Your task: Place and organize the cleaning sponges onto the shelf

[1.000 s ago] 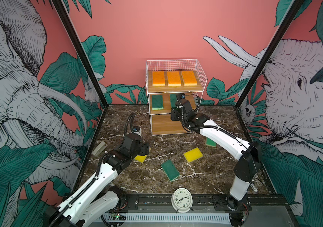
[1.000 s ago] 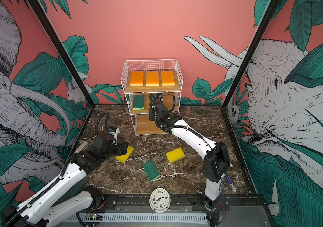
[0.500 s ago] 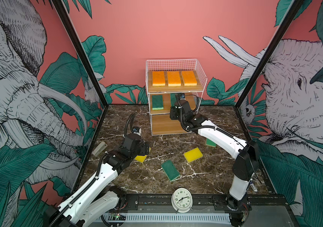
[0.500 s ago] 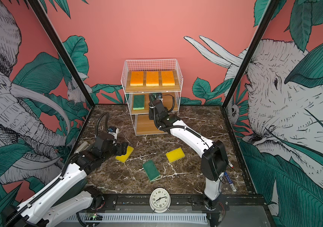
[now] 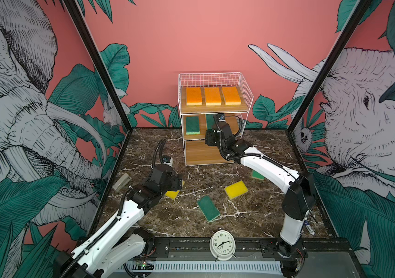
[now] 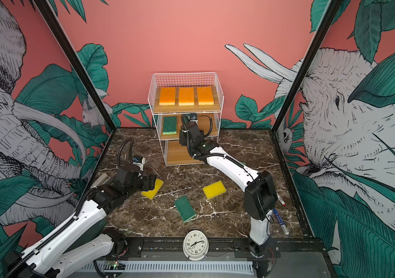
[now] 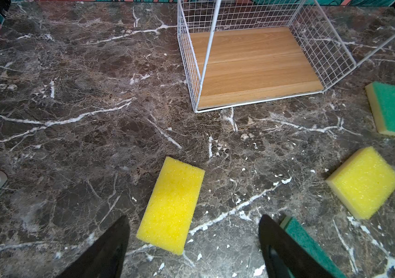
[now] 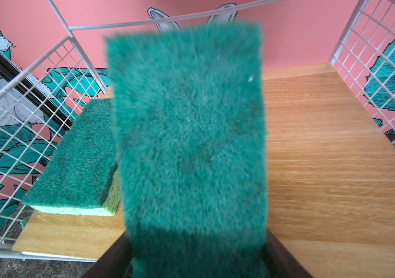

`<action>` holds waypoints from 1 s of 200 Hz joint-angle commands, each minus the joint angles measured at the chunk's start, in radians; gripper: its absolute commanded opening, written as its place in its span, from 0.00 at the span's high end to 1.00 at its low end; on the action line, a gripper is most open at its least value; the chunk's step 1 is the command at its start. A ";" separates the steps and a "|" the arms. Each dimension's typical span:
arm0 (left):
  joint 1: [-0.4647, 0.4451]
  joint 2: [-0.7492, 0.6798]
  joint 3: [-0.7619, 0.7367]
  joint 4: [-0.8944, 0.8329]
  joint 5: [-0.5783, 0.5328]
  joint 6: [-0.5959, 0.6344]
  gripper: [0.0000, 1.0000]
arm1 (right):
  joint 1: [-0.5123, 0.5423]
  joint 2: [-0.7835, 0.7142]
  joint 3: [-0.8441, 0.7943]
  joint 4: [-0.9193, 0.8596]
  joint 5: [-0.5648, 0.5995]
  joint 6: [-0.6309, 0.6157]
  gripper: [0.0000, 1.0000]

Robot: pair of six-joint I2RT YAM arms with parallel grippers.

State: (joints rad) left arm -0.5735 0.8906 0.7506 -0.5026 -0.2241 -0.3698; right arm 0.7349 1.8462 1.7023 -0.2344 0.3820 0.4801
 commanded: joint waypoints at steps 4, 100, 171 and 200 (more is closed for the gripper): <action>-0.003 -0.027 -0.016 -0.004 -0.012 -0.010 0.15 | -0.002 0.025 0.020 -0.022 -0.019 0.028 0.26; -0.003 -0.065 -0.026 -0.027 -0.019 -0.023 0.15 | -0.002 -0.010 -0.011 -0.012 -0.072 0.060 0.20; -0.003 -0.088 -0.026 -0.045 -0.007 -0.024 0.15 | -0.003 -0.100 -0.098 0.053 -0.086 0.020 0.16; -0.003 -0.116 -0.025 -0.065 -0.005 -0.027 0.16 | 0.002 -0.156 -0.143 0.078 -0.110 0.006 0.14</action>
State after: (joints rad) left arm -0.5735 0.8108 0.7368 -0.5297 -0.2260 -0.3828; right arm 0.7349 1.7538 1.5913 -0.1837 0.2955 0.5034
